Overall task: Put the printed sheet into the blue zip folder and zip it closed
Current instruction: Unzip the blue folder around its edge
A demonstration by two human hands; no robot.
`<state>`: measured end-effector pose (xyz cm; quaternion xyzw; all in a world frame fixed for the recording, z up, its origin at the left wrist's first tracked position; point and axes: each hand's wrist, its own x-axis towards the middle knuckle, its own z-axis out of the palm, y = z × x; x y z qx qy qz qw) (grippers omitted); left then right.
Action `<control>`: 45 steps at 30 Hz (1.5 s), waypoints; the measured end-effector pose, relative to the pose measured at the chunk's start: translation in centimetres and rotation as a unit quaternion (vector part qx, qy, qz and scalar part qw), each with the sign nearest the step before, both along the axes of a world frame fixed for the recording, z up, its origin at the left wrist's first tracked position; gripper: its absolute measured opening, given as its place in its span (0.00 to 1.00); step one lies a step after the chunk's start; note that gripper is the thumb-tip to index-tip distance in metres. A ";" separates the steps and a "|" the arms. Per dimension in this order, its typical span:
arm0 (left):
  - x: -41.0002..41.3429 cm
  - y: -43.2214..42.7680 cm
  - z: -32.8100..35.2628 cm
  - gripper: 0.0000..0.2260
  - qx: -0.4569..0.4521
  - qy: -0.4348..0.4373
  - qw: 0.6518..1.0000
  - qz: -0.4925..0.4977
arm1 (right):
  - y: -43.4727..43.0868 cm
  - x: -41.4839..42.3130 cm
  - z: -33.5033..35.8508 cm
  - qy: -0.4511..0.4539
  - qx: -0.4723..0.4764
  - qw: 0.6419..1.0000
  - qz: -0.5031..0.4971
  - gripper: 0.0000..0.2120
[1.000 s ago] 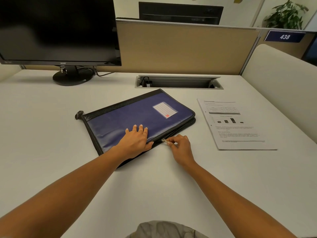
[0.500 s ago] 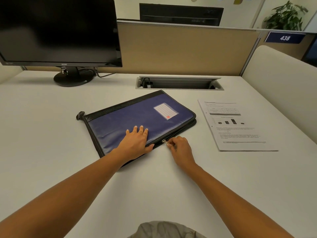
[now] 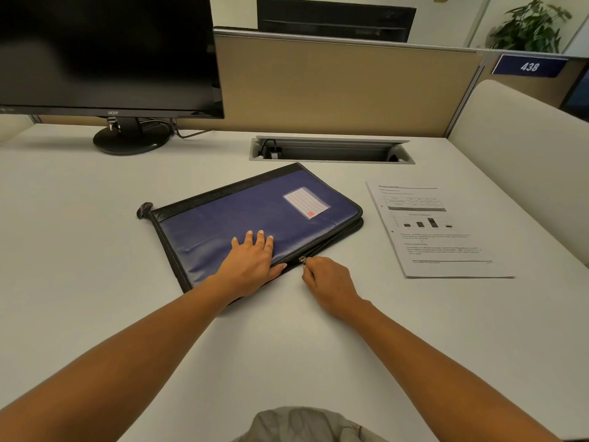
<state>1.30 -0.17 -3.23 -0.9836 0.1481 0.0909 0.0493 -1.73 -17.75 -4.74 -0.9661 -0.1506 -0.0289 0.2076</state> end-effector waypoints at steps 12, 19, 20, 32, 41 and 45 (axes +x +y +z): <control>-0.2 0.6 -0.4 0.32 -0.012 -0.006 1.000 -0.009 | -0.1 0.0 0.0 -0.006 0.011 0.999 0.043 0.11; -0.3 0.8 -0.6 0.32 -0.008 -0.013 1.000 -0.013 | -0.2 0.0 -0.1 -0.006 0.016 0.998 0.056 0.12; -0.3 0.8 -0.7 0.32 -0.008 -0.014 1.000 -0.012 | -0.2 0.0 -0.1 -0.006 0.018 0.998 0.059 0.12; -0.7 0.8 -0.3 0.31 -0.021 -0.016 1.000 -0.008 | -0.1 0.2 -0.4 -0.045 -0.004 0.999 -0.020 0.17; -0.8 0.9 -0.1 0.31 -0.028 -0.010 1.000 -0.009 | -0.2 0.9 -0.4 -0.032 -0.007 0.997 -0.063 0.16; -0.8 0.9 -0.1 0.31 -0.028 -0.014 0.999 -0.013 | -0.2 1.2 -0.6 -0.040 -0.011 0.995 -0.095 0.18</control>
